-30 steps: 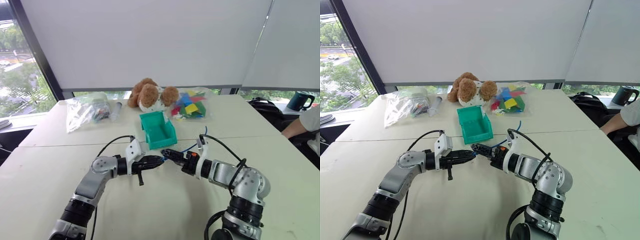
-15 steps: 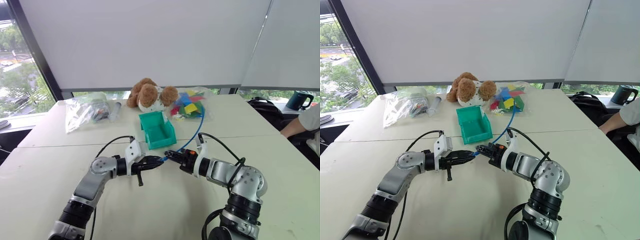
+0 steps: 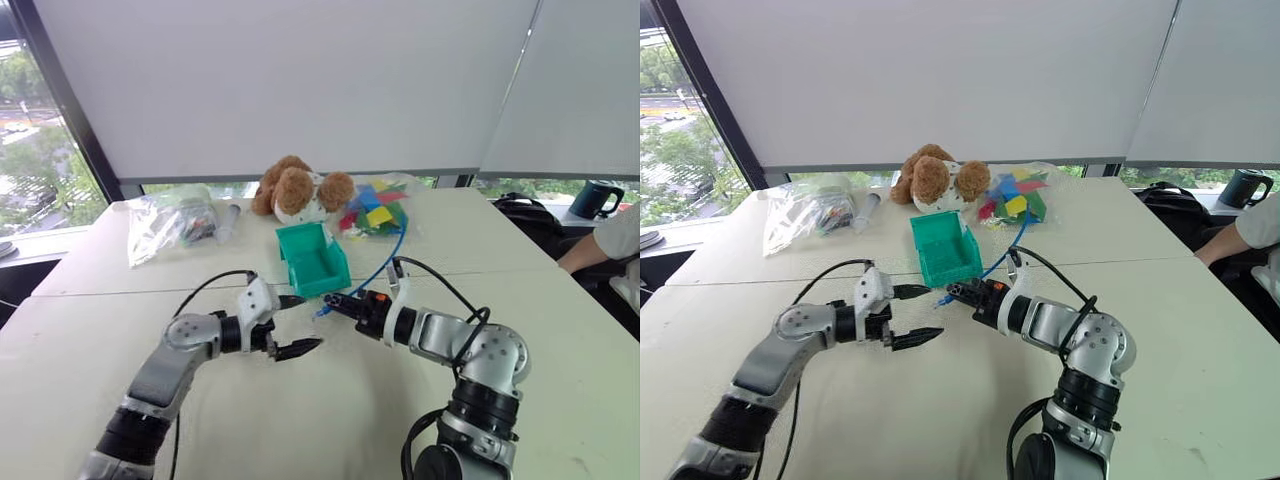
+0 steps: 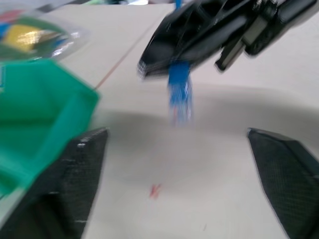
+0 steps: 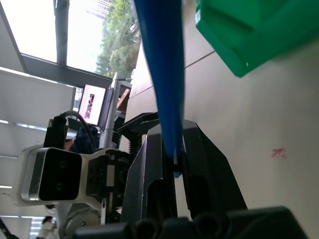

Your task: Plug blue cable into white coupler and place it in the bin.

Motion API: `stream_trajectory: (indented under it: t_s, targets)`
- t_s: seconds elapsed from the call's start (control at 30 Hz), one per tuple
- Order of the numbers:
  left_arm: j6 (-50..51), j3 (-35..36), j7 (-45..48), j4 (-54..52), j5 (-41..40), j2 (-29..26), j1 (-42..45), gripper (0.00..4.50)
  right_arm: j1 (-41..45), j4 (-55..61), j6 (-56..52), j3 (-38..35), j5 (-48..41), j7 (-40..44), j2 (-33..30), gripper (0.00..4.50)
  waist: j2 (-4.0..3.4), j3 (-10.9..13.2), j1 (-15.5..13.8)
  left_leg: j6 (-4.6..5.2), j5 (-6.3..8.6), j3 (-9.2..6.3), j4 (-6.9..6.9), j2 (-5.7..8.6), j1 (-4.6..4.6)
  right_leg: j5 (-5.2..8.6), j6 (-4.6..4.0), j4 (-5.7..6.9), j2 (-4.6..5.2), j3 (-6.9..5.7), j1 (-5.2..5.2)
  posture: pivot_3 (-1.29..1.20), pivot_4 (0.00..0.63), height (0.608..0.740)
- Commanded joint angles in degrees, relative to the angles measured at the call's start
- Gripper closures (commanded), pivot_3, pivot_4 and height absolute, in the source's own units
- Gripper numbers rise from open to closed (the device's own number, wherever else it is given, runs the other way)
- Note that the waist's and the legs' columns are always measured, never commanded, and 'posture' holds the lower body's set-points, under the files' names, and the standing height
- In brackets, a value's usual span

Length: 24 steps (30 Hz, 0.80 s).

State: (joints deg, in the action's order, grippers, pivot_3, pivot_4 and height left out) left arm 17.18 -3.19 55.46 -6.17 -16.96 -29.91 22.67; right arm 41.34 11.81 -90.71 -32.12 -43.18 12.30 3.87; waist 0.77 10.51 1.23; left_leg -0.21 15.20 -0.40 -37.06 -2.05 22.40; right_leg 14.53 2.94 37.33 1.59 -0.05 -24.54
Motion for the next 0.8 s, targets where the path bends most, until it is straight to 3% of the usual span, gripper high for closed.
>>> stream_trajectory:
  t_s: [0.03, 0.2, 0.4, 0.57, 0.8]
  targets:
    - [4.3, 7.6, -5.6, -8.0, -2.4, -2.7, -2.5, 0.05, 2.0, 0.0, 3.9, 4.0, -1.5, 3.3, -3.3, 4.5, 0.0, 0.0, 0.0, 0.0, 0.0, -0.01, 0.0, 0.0, 0.01, 0.0, 0.0, -0.01, 0.0, -0.01, 0.0, 0.0, 0.15, 0.74]
    - [10.2, 17.2, -15.7, -15.9, -1.3, -5.0, -9.8, 0.05, 2.5, -3.1, 9.3, 9.8, -1.0, 7.2, -7.3, 4.5, 0.0, 0.0, 0.1, 0.0, 0.0, 0.02, 0.01, -0.01, 0.0, 0.0, 0.0, -0.04, 0.01, 0.01, 0.0, 0.0, 0.15, 0.74]
    - [9.8, 19.6, -21.1, -17.6, 0.2, -3.9, -17.6, 0.05, 3.2, -6.6, 13.9, 13.8, -1.1, 9.9, -9.3, 4.5, 0.0, 0.0, -0.2, 0.0, 0.0, 0.02, 0.03, -0.02, 0.0, 0.0, -0.01, -0.05, 0.03, 0.01, -0.01, 0.0, 0.15, 0.74]
    - [1.7, 19.4, -23.3, -10.8, 1.4, 0.2, -20.4, 0.05, 2.6, -6.3, 15.9, 15.3, -2.0, 10.5, -9.7, 4.5, 0.0, 0.0, -0.3, 0.0, 0.0, 0.05, 0.02, -0.01, 0.02, 0.0, -0.02, -0.07, 0.13, 0.01, 0.0, 0.0, 0.15, 0.74]
    - [-7.7, 17.6, -20.5, 4.2, 0.3, 4.2, -16.9, 0.05, 0.7, -4.0, 16.7, 15.1, -3.4, 8.8, -9.1, 4.5, 0.01, 0.0, -0.4, 0.0, 0.0, 0.04, 0.03, -0.02, 0.02, 0.0, -0.03, -0.07, 0.12, 0.0, -0.01, 0.0, 0.15, 0.74]
